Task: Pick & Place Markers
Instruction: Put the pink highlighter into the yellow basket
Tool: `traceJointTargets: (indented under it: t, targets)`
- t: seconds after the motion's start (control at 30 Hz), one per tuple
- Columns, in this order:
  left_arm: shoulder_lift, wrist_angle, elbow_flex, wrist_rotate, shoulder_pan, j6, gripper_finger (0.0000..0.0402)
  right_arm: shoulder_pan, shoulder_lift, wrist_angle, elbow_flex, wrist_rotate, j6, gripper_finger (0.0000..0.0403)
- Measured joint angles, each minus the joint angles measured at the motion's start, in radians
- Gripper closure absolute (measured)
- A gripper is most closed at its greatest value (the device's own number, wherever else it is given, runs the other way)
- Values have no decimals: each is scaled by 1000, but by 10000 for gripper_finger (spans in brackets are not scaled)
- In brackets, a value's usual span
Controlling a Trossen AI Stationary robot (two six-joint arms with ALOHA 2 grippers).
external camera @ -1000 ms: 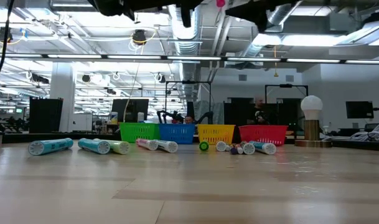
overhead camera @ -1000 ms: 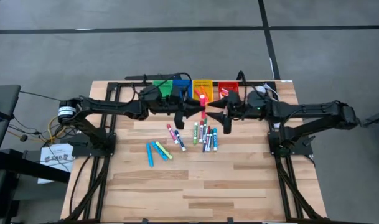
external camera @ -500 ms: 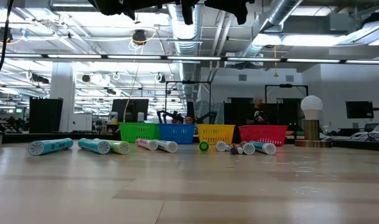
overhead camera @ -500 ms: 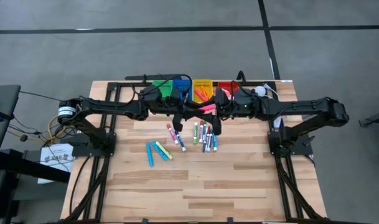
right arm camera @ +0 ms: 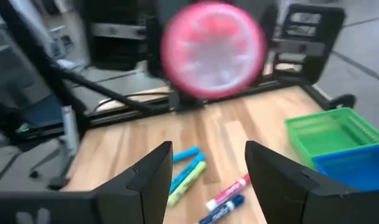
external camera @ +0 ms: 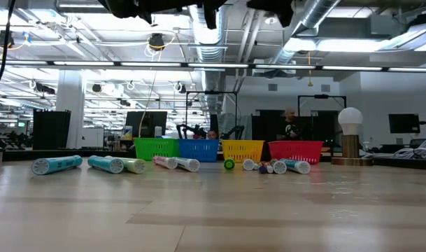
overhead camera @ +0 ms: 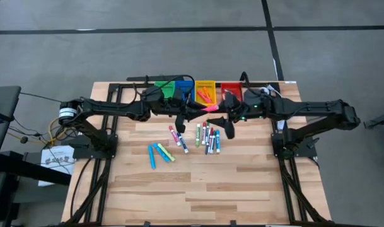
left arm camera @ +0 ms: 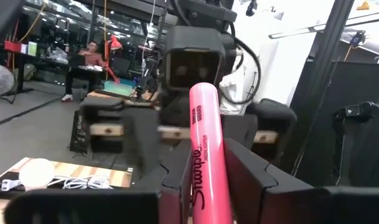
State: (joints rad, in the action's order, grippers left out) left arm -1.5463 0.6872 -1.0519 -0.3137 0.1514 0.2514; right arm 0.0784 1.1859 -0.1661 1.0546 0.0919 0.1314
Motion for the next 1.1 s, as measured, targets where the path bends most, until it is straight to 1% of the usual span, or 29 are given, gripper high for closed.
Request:
traceJointTargets:
  t: [0.1,0.2,0.27,0.4,0.5,0.63,0.83,0.97,1.1]
  targets:
    - [0,-2,0,1,3,0,325,0,-52,-68,0,29,7,209]
    - [1,-6,0,-3,2,0,324,3,-107,-121,0,13,33,210]
    - [1,-6,0,-6,2,-4,324,3,-134,-103,0,-1,31,211]
    - [1,-5,0,-4,11,-4,327,3,-151,6,0,-34,20,210]
    - [2,-2,0,-5,9,-7,324,3,-129,56,0,-40,18,209]
    - [2,2,0,-6,10,-7,324,3,-65,68,-1,-44,18,211]
    - [2,3,0,-8,9,-7,324,3,22,267,-2,-43,17,211]
    - [2,2,0,-9,10,-7,323,3,33,359,-2,-43,17,216]
    - [2,3,0,-17,9,-7,326,3,32,381,-2,-59,17,222]
